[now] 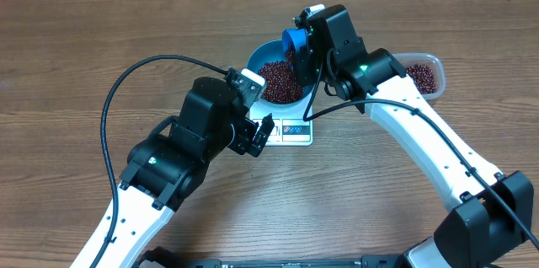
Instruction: Scoop item into bowl and weigh 150g on scale
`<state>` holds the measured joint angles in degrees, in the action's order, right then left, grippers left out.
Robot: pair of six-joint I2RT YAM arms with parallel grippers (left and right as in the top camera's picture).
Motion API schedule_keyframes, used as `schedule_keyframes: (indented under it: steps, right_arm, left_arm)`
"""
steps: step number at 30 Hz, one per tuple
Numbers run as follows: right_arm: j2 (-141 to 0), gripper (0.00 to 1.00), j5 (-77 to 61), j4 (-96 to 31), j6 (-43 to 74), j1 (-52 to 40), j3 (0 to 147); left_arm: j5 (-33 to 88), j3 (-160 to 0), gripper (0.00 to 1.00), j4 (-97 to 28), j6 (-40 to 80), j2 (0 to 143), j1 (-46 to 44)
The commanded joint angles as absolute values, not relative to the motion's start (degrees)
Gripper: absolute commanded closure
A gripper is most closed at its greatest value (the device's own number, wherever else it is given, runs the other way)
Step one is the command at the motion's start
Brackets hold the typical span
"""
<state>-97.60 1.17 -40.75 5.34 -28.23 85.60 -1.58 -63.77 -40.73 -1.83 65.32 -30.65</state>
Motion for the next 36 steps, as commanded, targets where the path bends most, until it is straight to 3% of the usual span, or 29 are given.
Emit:
schedule_keyframes:
  steps: [1,10,16,36]
  right_arm:
    - [-95.35,0.96,2.7,-41.15,2.37,-28.6,87.85]
    - [-94.5,0.96,3.84,-42.04,-3.53,-30.02,87.85]
    - [-94.17,0.96,10.13,-42.02,-3.53,-32.51,87.88]
    - [-94.19,0.96,10.44,-41.87,-3.29,-32.95,87.88]
  left_arm:
    - [-1.93,-63.75,0.01,-40.71,-1.5,65.25,-30.39]
    - [-1.93,-63.77,0.0,-40.71,-1.5,65.25,-30.39]
    - [-1.93,-63.75,0.01,-40.71,-1.5,65.25,-30.39]
    - [-1.91,-63.75,0.0,-40.71,-1.5,65.25,-30.39]
